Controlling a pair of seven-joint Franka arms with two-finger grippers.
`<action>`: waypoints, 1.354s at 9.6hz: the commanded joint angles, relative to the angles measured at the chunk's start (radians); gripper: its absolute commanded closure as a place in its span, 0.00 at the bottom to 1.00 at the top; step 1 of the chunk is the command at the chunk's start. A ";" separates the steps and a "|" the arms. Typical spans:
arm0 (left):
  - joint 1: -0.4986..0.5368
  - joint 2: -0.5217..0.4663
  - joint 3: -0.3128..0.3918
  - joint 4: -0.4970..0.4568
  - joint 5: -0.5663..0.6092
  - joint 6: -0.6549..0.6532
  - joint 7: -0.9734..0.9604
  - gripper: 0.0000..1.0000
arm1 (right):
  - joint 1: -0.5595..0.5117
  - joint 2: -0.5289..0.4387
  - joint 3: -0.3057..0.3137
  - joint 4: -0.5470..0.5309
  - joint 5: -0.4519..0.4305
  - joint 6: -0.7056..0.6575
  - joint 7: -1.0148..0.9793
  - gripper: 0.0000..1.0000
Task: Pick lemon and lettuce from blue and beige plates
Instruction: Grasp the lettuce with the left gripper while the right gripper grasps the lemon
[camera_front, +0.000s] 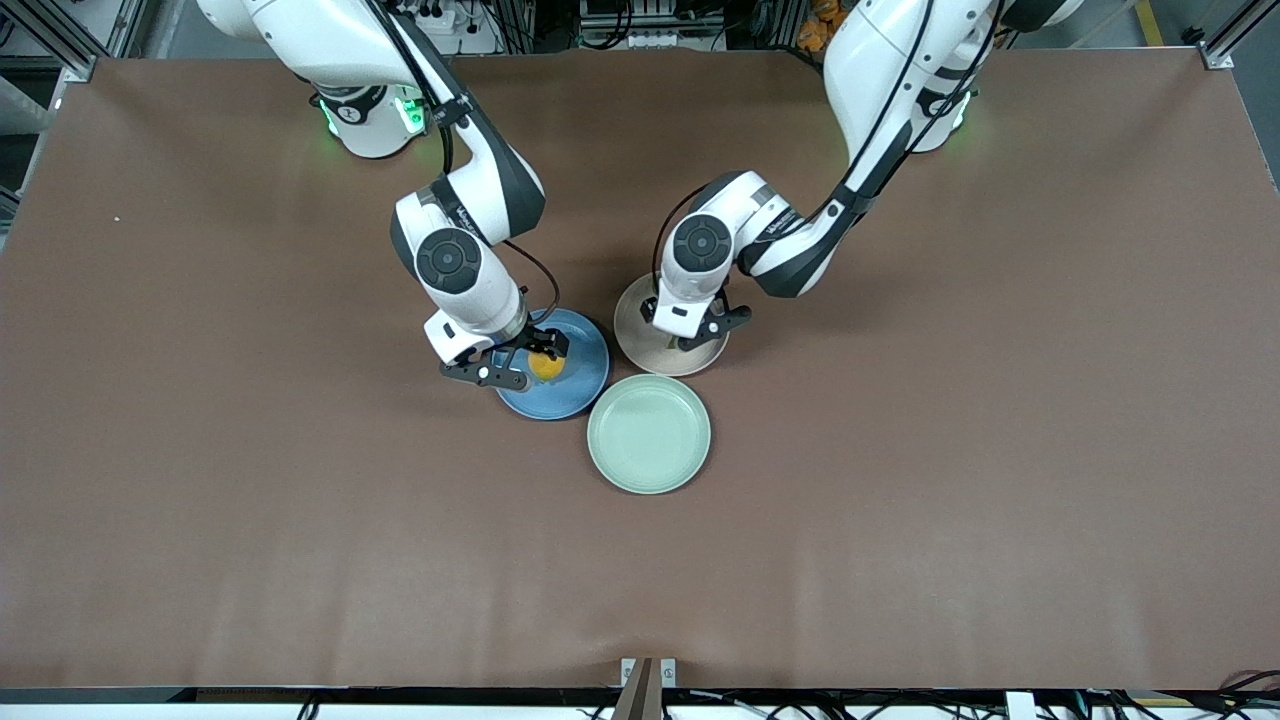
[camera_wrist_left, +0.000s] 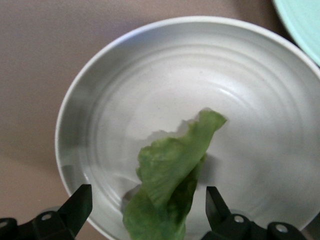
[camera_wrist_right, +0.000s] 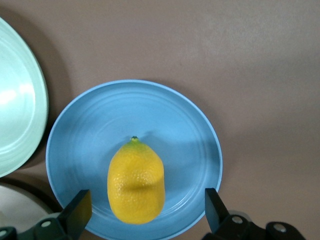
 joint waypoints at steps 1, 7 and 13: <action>-0.029 0.021 0.023 0.035 0.031 0.003 -0.042 0.33 | 0.030 -0.017 -0.007 -0.032 0.016 0.027 0.066 0.00; -0.064 0.003 0.049 0.035 0.032 -0.009 -0.050 1.00 | 0.088 0.016 -0.007 -0.121 0.016 0.177 0.165 0.00; -0.017 -0.088 0.058 0.086 0.107 -0.147 -0.042 1.00 | 0.099 0.069 -0.007 -0.113 0.017 0.231 0.202 0.00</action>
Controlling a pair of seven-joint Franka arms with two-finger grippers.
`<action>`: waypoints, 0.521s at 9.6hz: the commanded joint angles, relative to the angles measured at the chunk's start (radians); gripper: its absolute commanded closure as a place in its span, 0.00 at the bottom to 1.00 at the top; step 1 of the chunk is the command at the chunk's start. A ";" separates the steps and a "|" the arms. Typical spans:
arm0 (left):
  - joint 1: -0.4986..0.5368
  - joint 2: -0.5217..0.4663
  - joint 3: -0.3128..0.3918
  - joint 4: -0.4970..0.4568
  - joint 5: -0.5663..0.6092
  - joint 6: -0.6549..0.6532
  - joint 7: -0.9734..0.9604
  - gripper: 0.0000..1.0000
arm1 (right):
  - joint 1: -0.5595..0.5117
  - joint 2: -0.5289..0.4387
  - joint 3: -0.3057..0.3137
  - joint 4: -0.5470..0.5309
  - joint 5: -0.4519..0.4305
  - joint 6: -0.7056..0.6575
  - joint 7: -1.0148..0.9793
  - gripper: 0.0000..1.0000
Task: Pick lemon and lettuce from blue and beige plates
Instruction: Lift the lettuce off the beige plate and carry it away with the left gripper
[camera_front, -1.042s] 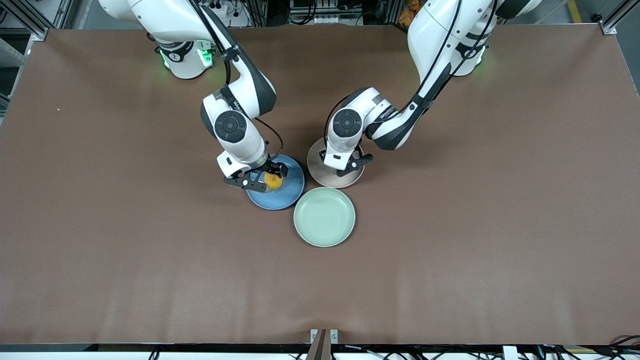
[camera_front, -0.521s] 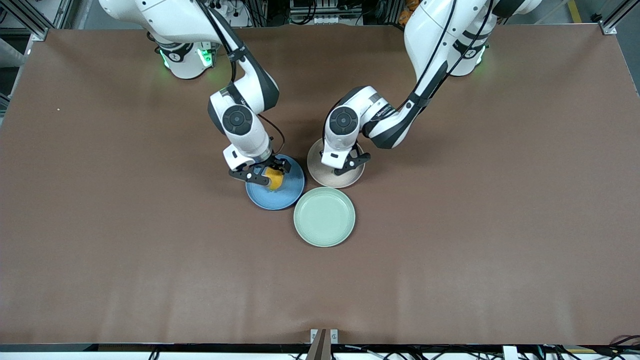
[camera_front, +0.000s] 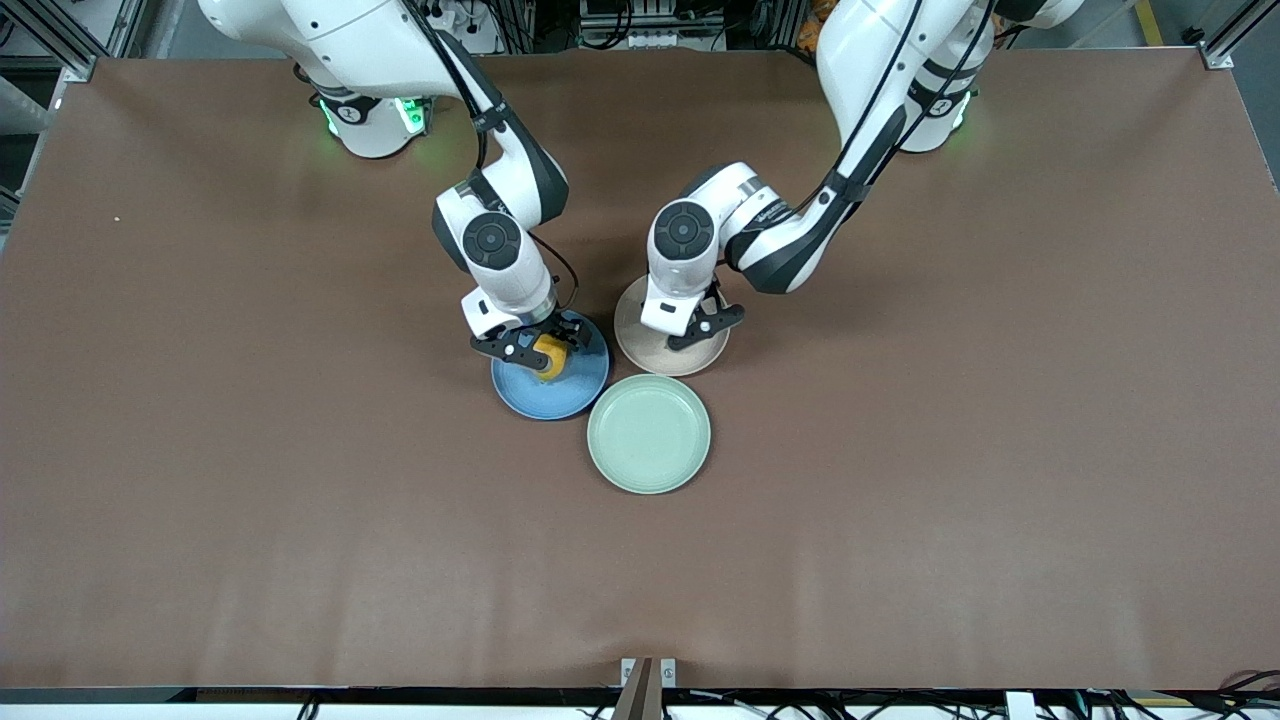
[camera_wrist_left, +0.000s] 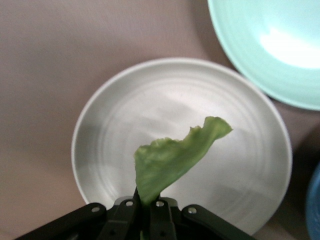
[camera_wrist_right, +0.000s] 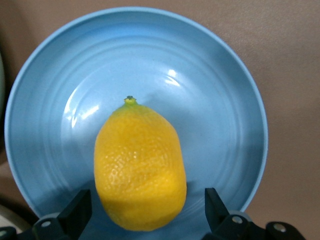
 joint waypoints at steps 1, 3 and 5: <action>0.048 -0.028 0.011 0.047 0.065 -0.056 -0.018 1.00 | 0.013 0.018 -0.007 0.007 0.017 0.015 0.027 0.00; 0.109 -0.030 0.013 0.072 0.088 -0.059 0.031 1.00 | 0.013 0.041 -0.007 0.020 0.017 0.035 0.039 0.00; 0.166 -0.035 0.013 0.081 0.088 -0.096 0.155 1.00 | 0.014 0.058 -0.007 0.032 0.017 0.044 0.048 0.00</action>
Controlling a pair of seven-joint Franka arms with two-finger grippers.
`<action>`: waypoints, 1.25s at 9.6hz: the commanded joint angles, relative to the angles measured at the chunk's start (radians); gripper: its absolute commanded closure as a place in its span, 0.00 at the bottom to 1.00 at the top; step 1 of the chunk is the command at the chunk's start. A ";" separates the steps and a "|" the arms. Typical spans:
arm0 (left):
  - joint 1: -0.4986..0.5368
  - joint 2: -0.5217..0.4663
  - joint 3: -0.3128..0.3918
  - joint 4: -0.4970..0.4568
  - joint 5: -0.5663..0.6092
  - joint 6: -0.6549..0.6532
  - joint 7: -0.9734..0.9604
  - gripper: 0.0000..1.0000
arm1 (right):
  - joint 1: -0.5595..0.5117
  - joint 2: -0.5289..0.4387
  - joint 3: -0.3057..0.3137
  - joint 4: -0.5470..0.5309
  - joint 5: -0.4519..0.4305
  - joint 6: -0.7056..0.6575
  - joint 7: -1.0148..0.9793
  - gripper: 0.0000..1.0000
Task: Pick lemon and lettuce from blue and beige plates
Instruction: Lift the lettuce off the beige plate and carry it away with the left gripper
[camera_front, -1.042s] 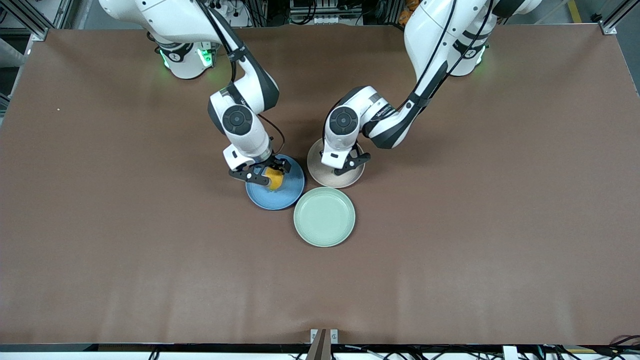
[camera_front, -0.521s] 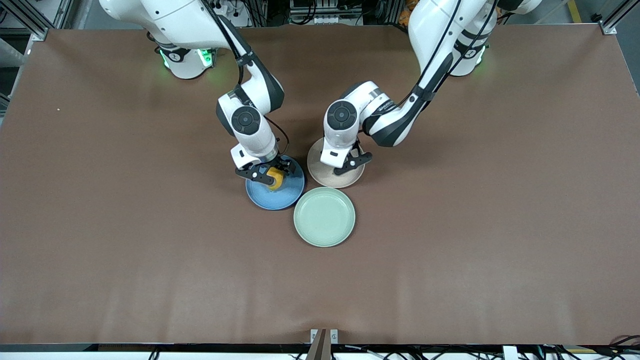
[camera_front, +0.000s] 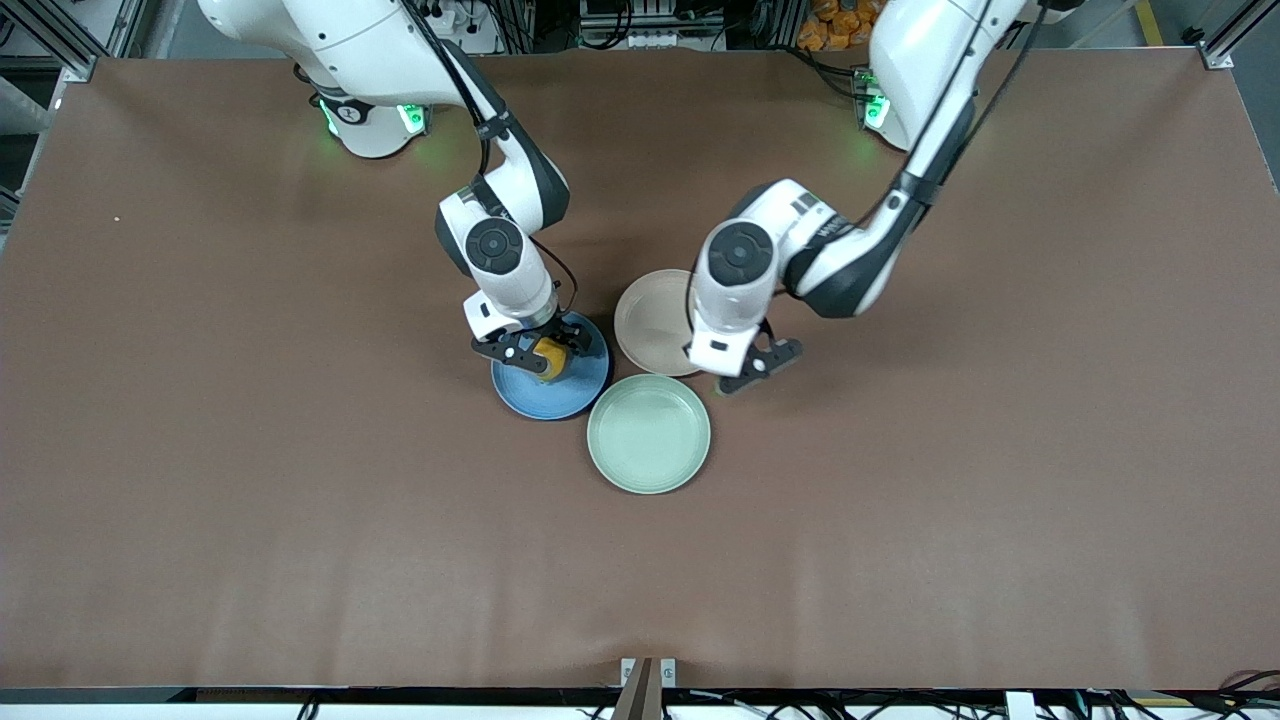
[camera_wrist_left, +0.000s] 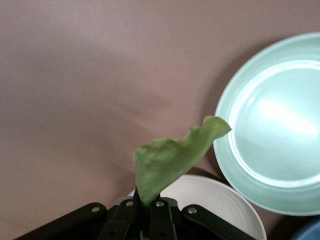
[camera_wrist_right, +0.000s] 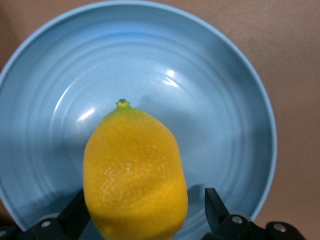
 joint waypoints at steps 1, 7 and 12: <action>0.057 -0.007 -0.005 0.031 0.023 -0.071 0.114 1.00 | 0.014 0.026 -0.007 0.026 0.017 0.011 0.022 0.00; 0.220 -0.007 -0.002 0.072 0.118 -0.099 0.329 1.00 | 0.015 0.048 -0.007 0.037 0.017 0.036 0.030 0.24; 0.387 -0.030 -0.005 0.080 0.114 -0.098 0.715 1.00 | 0.014 0.048 -0.007 0.041 0.017 0.028 0.045 0.53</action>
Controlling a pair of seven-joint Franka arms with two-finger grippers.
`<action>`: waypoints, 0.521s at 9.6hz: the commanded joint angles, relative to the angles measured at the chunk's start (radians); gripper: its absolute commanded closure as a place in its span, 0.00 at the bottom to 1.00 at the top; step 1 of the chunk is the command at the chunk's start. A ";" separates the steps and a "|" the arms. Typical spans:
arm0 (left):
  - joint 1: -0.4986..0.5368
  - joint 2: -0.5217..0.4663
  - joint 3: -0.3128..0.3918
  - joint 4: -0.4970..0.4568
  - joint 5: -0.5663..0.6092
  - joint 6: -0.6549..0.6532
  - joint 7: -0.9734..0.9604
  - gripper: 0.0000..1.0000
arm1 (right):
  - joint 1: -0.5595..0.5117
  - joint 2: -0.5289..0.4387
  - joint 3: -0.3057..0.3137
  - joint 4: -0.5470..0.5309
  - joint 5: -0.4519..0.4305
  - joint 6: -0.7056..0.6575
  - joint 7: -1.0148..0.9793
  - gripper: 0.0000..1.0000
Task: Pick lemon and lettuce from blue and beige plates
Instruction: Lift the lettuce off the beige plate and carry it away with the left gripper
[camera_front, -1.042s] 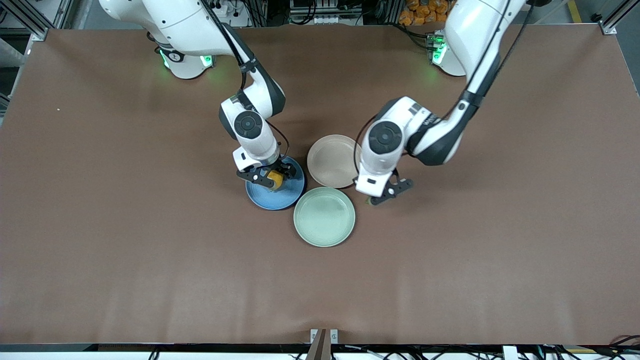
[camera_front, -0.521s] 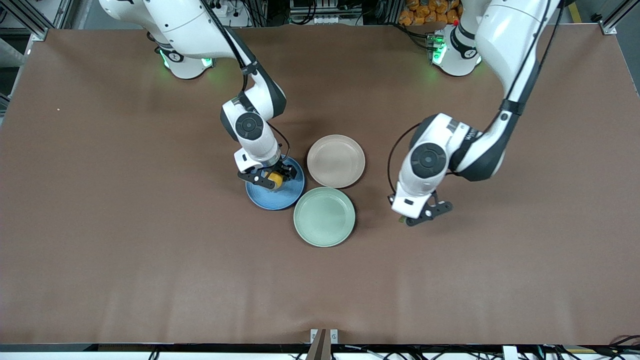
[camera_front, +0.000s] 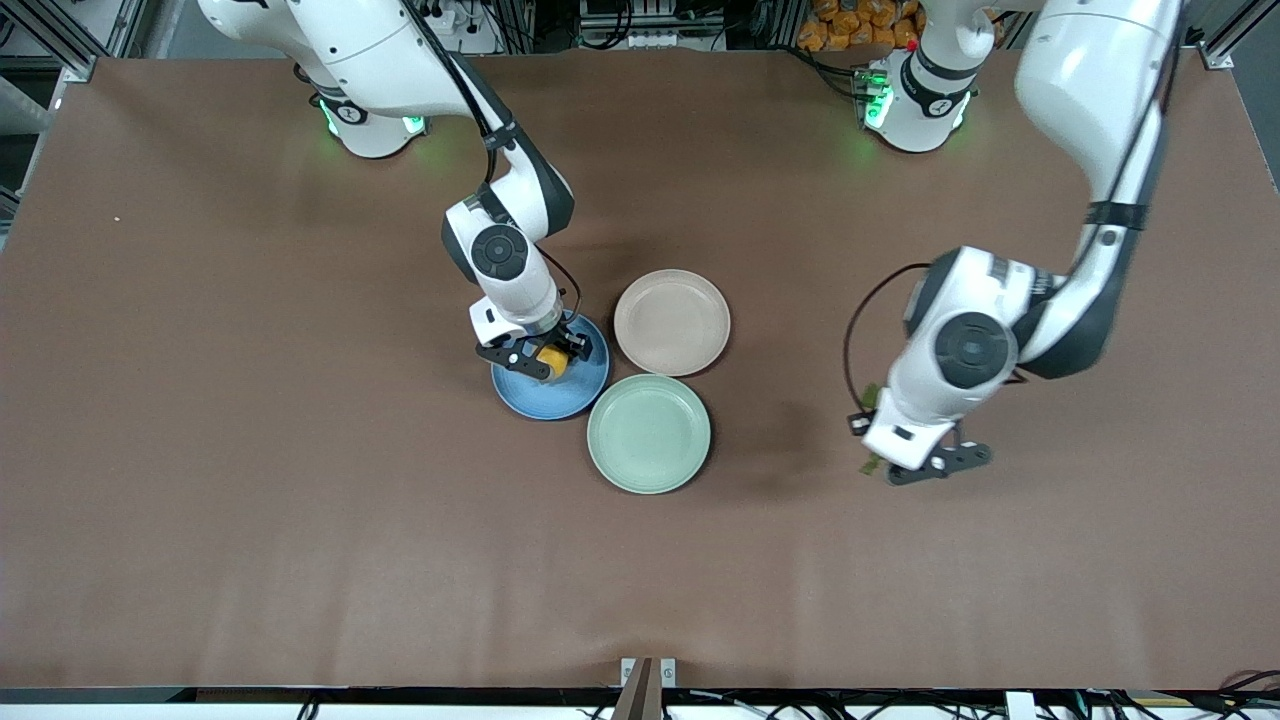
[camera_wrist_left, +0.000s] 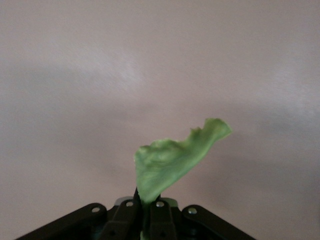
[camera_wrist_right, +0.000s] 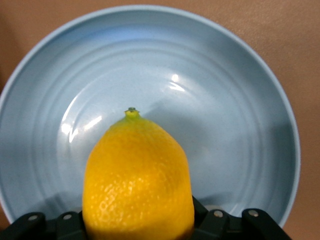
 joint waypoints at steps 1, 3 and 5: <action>0.041 -0.008 -0.012 -0.005 0.011 -0.018 0.142 1.00 | 0.008 0.014 -0.005 0.026 0.017 -0.007 0.014 0.56; 0.063 0.007 -0.012 -0.005 0.013 -0.018 0.248 1.00 | -0.002 0.010 -0.006 0.044 0.017 -0.025 0.006 0.60; 0.070 0.013 -0.012 -0.006 0.011 -0.015 0.295 0.01 | -0.010 0.005 -0.008 0.116 0.017 -0.170 0.006 0.61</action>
